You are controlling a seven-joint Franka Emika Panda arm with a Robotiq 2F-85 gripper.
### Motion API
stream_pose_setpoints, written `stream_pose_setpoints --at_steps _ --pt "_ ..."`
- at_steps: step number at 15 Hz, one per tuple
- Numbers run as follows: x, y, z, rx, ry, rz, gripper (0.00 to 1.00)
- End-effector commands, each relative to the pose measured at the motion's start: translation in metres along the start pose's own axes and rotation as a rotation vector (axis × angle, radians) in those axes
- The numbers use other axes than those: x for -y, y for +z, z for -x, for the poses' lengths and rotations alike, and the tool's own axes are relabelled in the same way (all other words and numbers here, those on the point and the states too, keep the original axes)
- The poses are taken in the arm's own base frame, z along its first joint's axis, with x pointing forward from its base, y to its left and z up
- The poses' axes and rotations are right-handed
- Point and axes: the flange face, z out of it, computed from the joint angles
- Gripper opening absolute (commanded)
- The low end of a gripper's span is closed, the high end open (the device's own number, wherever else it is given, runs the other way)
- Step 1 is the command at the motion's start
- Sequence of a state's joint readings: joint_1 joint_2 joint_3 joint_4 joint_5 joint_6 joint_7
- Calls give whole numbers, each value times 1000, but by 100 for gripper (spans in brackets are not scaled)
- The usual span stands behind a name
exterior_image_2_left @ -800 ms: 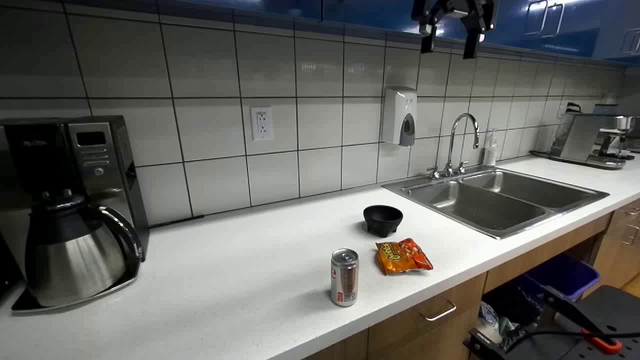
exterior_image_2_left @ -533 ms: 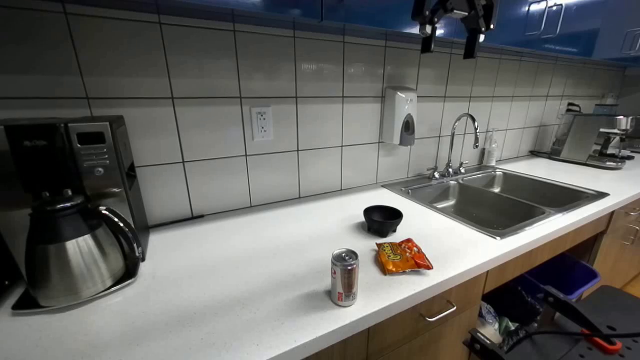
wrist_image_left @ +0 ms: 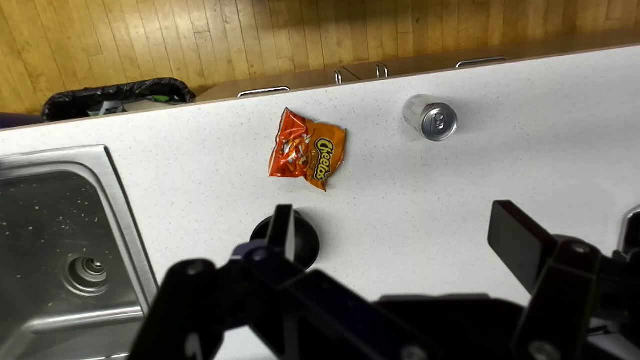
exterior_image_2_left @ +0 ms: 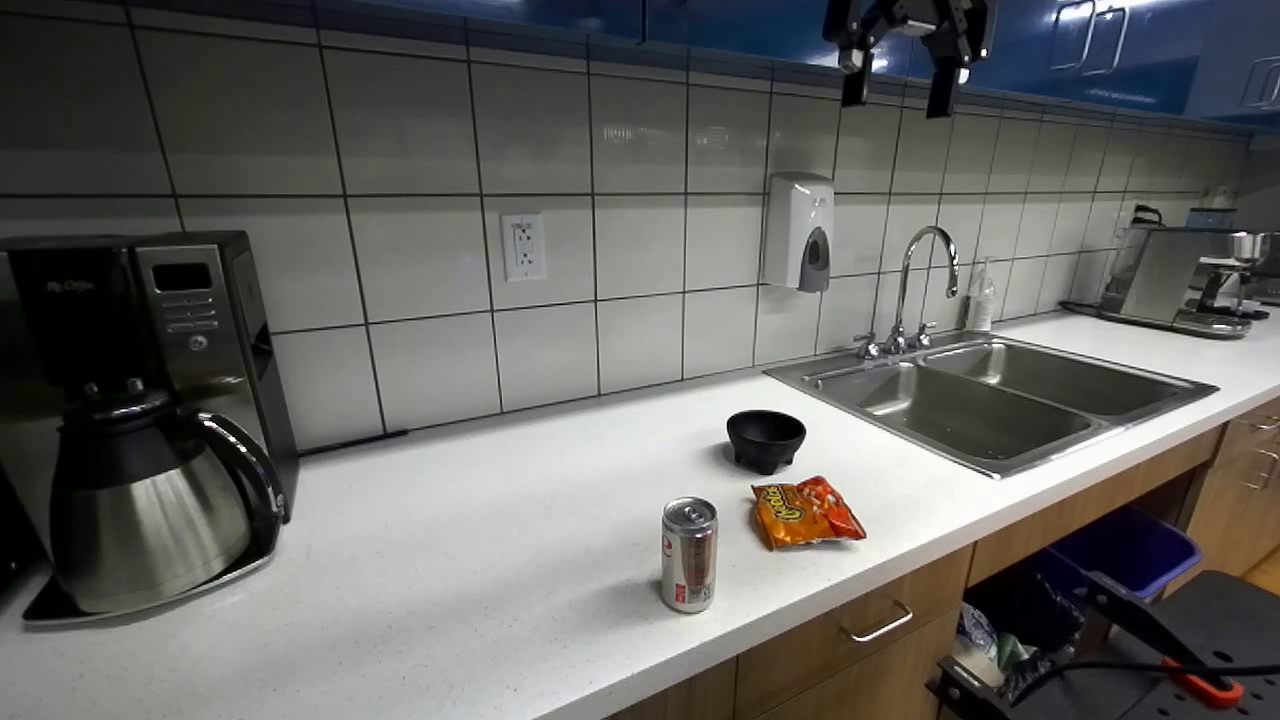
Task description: Put the grey can inside the black bowl
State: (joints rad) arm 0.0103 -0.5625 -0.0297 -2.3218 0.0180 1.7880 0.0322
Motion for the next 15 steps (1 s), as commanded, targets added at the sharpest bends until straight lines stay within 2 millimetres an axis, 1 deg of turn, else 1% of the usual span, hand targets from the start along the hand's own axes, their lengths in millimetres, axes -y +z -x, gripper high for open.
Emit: stream_pose_setpoints --at_steps 1,5,8,11,15 --pt "2 3 -1 7 -6 0 100" --pt "11 19 -4 22 -13 7 100" --pt "22 38 -8 40 -28 17 100" --pt "38 62 -11 52 -48 32 100" --pt "63 101 -13 85 -88 57 100"
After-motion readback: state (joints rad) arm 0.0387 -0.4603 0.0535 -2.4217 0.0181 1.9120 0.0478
